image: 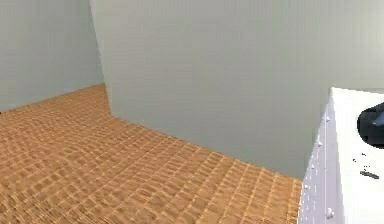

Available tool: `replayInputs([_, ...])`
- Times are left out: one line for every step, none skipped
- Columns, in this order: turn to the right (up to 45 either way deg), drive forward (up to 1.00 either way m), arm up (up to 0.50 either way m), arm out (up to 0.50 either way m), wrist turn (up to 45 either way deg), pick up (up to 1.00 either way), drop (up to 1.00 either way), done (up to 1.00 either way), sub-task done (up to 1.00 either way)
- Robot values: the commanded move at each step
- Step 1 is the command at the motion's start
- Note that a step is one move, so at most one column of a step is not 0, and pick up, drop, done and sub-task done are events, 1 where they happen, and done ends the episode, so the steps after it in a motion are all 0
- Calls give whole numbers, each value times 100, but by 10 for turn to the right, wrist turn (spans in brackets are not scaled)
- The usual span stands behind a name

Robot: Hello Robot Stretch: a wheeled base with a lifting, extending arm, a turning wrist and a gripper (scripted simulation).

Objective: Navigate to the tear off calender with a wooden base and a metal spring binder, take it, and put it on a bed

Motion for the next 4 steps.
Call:
replayInputs([-150,0,0,0,0,0,0,0,0])
replayInputs([0,0,50,0,0,0,0,0,0])
replayInputs([0,0,38,0,0,0,0,0,0])
replayInputs([0,0,0,22,0,0,0,0,0])
